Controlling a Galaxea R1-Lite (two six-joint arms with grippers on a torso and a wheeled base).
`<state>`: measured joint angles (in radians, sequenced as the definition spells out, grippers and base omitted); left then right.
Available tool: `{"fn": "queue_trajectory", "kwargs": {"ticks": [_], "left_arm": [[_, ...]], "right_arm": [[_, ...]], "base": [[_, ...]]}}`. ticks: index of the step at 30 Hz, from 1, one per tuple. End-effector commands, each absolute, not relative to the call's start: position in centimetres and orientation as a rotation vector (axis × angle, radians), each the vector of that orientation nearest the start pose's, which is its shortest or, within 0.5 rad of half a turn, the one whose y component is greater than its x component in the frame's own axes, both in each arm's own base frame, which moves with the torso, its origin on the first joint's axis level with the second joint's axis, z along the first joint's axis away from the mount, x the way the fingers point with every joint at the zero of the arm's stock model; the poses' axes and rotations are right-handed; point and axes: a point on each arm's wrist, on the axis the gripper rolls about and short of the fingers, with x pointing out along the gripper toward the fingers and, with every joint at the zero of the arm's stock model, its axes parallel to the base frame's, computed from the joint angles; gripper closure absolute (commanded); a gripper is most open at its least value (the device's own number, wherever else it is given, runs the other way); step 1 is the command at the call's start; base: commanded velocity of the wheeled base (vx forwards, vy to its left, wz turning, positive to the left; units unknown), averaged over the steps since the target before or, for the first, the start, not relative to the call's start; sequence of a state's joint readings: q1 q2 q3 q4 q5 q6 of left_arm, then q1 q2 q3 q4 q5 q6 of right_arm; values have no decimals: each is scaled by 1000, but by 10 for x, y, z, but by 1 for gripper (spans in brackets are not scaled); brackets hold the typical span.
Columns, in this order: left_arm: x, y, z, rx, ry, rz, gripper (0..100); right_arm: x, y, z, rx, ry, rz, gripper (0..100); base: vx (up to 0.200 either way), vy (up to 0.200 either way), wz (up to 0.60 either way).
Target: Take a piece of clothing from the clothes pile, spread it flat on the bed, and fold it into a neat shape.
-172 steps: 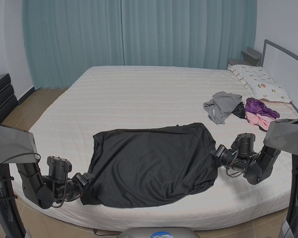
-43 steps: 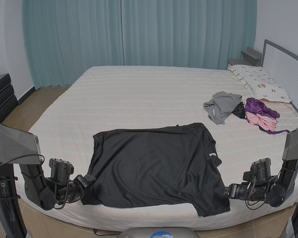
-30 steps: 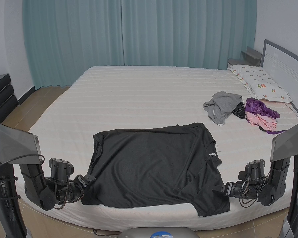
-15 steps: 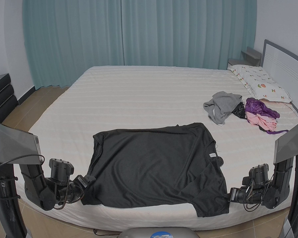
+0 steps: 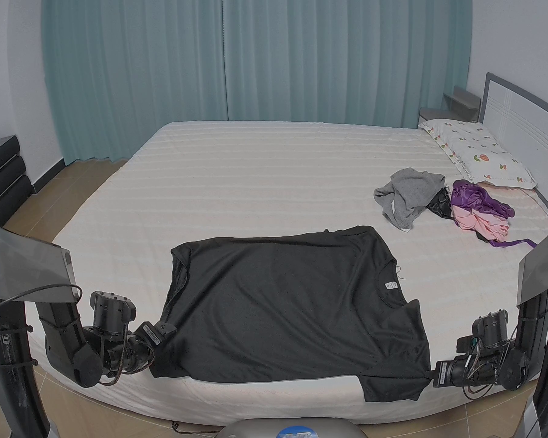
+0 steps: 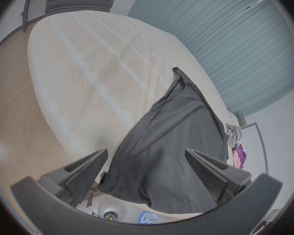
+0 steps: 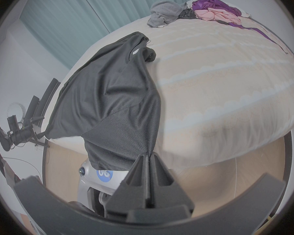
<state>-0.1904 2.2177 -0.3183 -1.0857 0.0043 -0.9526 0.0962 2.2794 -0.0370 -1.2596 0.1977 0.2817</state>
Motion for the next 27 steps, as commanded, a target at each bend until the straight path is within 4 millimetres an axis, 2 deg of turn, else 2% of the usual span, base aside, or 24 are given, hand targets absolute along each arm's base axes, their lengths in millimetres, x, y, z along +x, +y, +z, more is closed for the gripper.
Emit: {"fn": "queue_trajectory", "kwargs": {"ticks": [1, 7, 10, 19, 20, 27], "left_arm": [[262, -50, -24, -817, 823, 222, 0], [261, -50, -25, -817, 825, 222, 0], [262, -50, -24, -821, 821, 223, 0], [262, -50, -24, -821, 821, 223, 0], [262, -50, -24, -822, 820, 223, 0], [263, -48, -22, -832, 810, 227, 0]], "right_arm": [[192, 24, -37, 290, 1034, 138, 100], [190, 27, -39, 279, 1057, 147, 100], [183, 26, -42, 266, 1124, 141, 100], [182, 31, -41, 247, 1128, 173, 100], [182, 31, -41, 248, 1125, 173, 0], [191, 27, -30, 277, 1014, 164, 0]], "base": [[0, 0, 0], [0, 0, 0], [0, 0, 0], [0, 0, 0], [0, 0, 0], [0, 0, 0]]}}
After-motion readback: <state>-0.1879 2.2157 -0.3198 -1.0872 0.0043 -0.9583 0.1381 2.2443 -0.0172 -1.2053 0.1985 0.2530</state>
